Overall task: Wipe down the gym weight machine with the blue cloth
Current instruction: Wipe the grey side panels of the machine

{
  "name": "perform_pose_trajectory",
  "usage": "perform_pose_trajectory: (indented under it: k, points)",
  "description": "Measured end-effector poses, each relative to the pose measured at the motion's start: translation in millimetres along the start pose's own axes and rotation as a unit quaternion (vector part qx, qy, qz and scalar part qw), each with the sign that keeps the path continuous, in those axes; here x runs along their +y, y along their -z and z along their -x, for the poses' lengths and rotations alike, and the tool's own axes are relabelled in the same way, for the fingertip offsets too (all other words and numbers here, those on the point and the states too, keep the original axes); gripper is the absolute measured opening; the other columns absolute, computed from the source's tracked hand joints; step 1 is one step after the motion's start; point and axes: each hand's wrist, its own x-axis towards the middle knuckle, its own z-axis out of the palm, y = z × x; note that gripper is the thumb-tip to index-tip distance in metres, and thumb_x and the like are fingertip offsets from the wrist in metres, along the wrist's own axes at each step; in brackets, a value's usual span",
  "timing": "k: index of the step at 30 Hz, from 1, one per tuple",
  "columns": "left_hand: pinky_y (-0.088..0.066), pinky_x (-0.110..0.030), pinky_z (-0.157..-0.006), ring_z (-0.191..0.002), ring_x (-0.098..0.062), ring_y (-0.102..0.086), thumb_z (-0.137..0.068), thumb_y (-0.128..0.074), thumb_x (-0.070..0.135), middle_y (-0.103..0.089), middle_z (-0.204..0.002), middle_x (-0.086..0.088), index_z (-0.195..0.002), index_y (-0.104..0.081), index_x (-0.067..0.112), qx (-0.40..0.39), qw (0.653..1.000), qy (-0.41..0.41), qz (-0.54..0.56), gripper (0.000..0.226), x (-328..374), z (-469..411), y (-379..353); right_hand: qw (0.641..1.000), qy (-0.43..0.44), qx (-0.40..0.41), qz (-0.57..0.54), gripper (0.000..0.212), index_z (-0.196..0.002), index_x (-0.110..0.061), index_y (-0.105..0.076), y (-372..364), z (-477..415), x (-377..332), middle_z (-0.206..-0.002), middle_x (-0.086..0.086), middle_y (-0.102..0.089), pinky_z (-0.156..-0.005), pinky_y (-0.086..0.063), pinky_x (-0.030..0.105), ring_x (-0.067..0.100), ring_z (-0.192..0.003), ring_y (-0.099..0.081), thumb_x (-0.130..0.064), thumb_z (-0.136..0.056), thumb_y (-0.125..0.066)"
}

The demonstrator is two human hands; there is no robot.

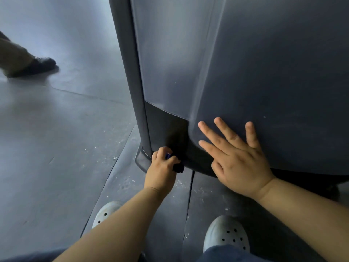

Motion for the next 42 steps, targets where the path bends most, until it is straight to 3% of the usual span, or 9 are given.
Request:
perform_pose_trajectory:
  k: [2, 6, 8, 12, 17, 24, 34, 37, 42]
  points:
    - [-0.060, -0.045, -0.064, -0.091, -0.042, -0.061, -0.056, -0.091, -0.003, -0.057, -0.107, -0.017, -0.086, -0.074, 0.010, 0.006, 0.999, 0.022, 0.026, 0.037, 0.0, 4.6, 5.0, 1.000, 0.001, -0.005, 0.003, 0.050, -0.129, -0.020, -0.063, 0.6, 0.1, -1.7, -0.157, 0.002, -0.030, -0.118, 0.013, 0.050, 0.024, -0.146, -0.022, -0.020, -0.079, -0.058]
    - [-0.051, -0.042, -0.091, -0.109, -0.037, -0.054, -0.065, -0.081, -0.007, -0.044, -0.121, -0.006, -0.103, -0.069, 0.014, 0.142, 0.986, 0.019, 0.086, 0.046, 16.8, -11.8, 25.2, 1.000, 0.007, -0.010, 0.005, 0.055, -0.138, -0.020, -0.055, -6.1, 4.9, -3.9, -0.159, 0.002, -0.027, -0.119, 0.010, 0.050, 0.022, -0.147, -0.021, -0.018, -0.083, -0.053]
    - [-0.049, -0.037, -0.089, -0.107, -0.037, -0.054, -0.063, -0.080, -0.010, -0.045, -0.120, -0.006, -0.098, -0.071, 0.010, 0.162, 0.984, 0.015, 0.078, 0.041, 19.5, -20.7, 25.4, 1.000, 0.010, -0.014, 0.005, 0.056, -0.140, -0.020, -0.053, -8.6, 5.6, -6.4, -0.159, 0.002, -0.026, -0.119, 0.009, 0.051, 0.022, -0.148, -0.021, -0.019, -0.083, -0.050]
    - [-0.052, -0.035, -0.076, -0.094, -0.040, -0.059, -0.059, -0.087, -0.006, -0.060, -0.107, -0.016, -0.079, -0.074, 0.005, 0.074, 0.996, 0.019, 0.034, 0.027, 8.2, -4.7, -5.2, 0.999, 0.013, -0.044, -0.018, 0.058, -0.141, -0.018, -0.053, -10.4, 10.4, -11.4, -0.159, 0.005, -0.027, -0.120, 0.005, 0.049, 0.022, -0.147, -0.021, -0.020, -0.083, -0.046]
    - [-0.058, -0.044, -0.077, -0.103, -0.035, -0.055, -0.075, -0.083, 0.009, -0.056, -0.113, -0.012, -0.088, -0.075, 0.008, -0.051, 0.990, 0.130, 0.032, 0.015, -11.7, 13.3, -27.1, 0.996, 0.021, -0.087, -0.030, 0.060, -0.144, -0.017, -0.049, -12.5, 18.8, -18.1, -0.160, 0.006, -0.025, -0.121, 0.004, 0.046, 0.023, -0.149, -0.018, -0.021, -0.085, -0.041]
    - [-0.047, -0.031, -0.085, -0.106, -0.034, -0.055, -0.067, -0.076, -0.010, -0.050, -0.119, -0.016, -0.094, -0.067, 0.003, 0.151, 0.972, 0.145, 0.106, 0.031, 1.1, -7.5, -0.5, 0.996, 0.034, -0.081, -0.022, 0.061, -0.144, -0.017, -0.049, -19.1, 18.8, -22.1, -0.159, 0.005, -0.028, -0.119, 0.007, 0.051, 0.021, -0.148, -0.019, -0.020, -0.084, -0.040]
    - [-0.053, -0.035, -0.072, -0.092, -0.034, -0.057, -0.082, -0.072, 0.002, -0.045, -0.121, -0.015, -0.103, -0.058, 0.001, -0.092, 0.972, 0.214, 0.033, 0.026, -46.6, 2.1, -32.7, 0.995, 0.034, -0.088, -0.017, 0.059, -0.145, -0.019, -0.048, -20.7, 18.6, -22.7, -0.161, 0.003, -0.025, -0.118, 0.013, 0.052, 0.020, -0.149, -0.017, -0.019, -0.087, -0.037]
    - [-0.041, -0.027, -0.071, -0.091, -0.027, -0.052, -0.083, -0.073, 0.004, -0.048, -0.120, -0.012, -0.097, -0.060, 0.003, -0.030, 0.976, 0.210, 0.050, 0.019, -37.6, 8.0, -14.8, 0.996, 0.032, -0.083, -0.018, 0.059, -0.145, -0.020, -0.048, -23.3, 19.7, -22.5, -0.161, 0.002, -0.025, -0.118, 0.015, 0.051, 0.020, -0.149, -0.016, -0.019, -0.087, -0.039]
    - [-0.033, -0.004, -0.092, -0.100, -0.001, -0.039, -0.075, -0.069, -0.006, -0.040, -0.117, -0.007, -0.104, -0.061, 0.001, 0.199, 0.952, 0.179, 0.147, 0.031, -10.5, -8.7, 29.5, 0.997, 0.041, -0.070, -0.011, 0.060, -0.141, -0.021, -0.053, -23.6, 20.7, -20.9, -0.160, 0.001, -0.028, -0.118, 0.013, 0.050, 0.018, -0.148, -0.018, -0.018, -0.081, -0.049]
